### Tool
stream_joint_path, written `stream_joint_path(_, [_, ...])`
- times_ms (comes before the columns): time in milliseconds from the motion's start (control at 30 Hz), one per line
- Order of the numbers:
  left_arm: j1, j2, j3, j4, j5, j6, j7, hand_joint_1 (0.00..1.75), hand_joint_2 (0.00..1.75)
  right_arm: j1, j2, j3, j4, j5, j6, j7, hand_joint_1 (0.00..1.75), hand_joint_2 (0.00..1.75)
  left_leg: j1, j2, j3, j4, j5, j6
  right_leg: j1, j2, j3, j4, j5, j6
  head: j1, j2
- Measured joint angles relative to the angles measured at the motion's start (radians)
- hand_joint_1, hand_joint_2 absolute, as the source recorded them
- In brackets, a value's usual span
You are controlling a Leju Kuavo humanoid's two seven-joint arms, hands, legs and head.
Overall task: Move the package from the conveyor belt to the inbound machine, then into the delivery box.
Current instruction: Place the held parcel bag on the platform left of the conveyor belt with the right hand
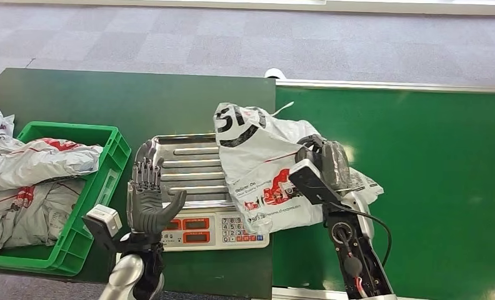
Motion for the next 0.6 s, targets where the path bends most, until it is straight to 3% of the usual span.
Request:
stream_joint_path(267, [-0.006, 0.001, 0.046, -0.047, -0.079, 0.134, -0.011, 0.0, 1.75, -0.045, 0.033, 0.083, 0.075, 0.006, 0.056, -0.015, 1.75, 1.75, 0.0, 0.0, -0.001, 0.0, 0.0, 0.0, 0.0, 0.0, -0.001, 0.0, 0.0, 0.0, 0.0, 0.0])
stream_joint_path(600, [0.0, -0.007, 0.13, -0.109, -0.101, 0.206, -0.006, 0.0, 1.75, -0.099, 0.061, 0.127, 0.168, 0.05, 0.069, -0.031, 1.75, 1.75, 0.0, -0.001, -0.001, 0.0, 0.0, 0.0, 0.0, -0.001, -0.001, 0.0, 0.0, 0.0, 0.0, 0.0])
